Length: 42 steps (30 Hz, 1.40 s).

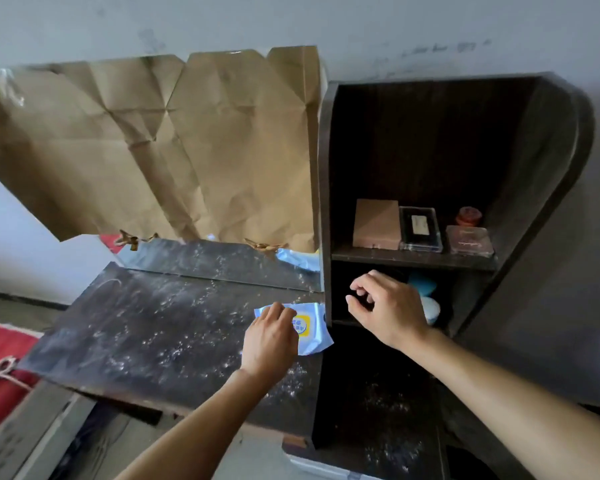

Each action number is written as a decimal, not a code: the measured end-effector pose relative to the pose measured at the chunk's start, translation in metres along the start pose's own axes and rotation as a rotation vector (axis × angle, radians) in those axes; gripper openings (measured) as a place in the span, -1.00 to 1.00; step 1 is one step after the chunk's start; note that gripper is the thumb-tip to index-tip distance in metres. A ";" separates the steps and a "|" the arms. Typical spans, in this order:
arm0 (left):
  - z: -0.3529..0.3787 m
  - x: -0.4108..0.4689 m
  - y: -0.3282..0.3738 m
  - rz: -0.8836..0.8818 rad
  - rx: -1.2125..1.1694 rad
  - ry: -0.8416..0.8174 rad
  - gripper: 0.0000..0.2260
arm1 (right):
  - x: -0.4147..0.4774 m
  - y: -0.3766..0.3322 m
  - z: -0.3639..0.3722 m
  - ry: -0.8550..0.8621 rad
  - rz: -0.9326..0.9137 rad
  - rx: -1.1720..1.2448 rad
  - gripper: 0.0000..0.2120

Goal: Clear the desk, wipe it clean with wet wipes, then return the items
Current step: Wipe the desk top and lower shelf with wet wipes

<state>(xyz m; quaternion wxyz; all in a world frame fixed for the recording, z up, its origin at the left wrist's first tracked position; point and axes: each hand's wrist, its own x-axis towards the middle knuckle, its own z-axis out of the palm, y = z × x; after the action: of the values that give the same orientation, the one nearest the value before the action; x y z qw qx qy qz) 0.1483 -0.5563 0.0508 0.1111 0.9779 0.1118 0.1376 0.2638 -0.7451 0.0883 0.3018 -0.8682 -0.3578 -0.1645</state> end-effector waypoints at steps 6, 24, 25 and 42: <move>0.008 -0.051 -0.071 -0.333 0.017 -0.192 -0.83 | -0.027 -0.016 0.080 -0.440 0.087 -0.060 -0.79; 0.109 0.056 -0.171 -0.459 -0.423 -0.638 -0.60 | -0.014 -0.023 0.215 -0.620 0.783 -0.097 -0.56; 0.113 0.058 -0.170 -0.466 -0.439 -0.660 -0.58 | -0.014 -0.024 0.220 -0.603 0.833 -0.074 -0.52; 0.062 0.030 -0.144 -0.501 -0.609 -0.573 -0.57 | -0.037 -0.060 0.192 -0.341 0.997 0.221 -0.72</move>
<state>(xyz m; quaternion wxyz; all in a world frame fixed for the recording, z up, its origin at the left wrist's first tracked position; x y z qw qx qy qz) 0.1673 -0.4235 -0.0355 0.4480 0.8425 0.2632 -0.1418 0.2085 -0.6077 -0.0526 0.3707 -0.9102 0.0388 0.1809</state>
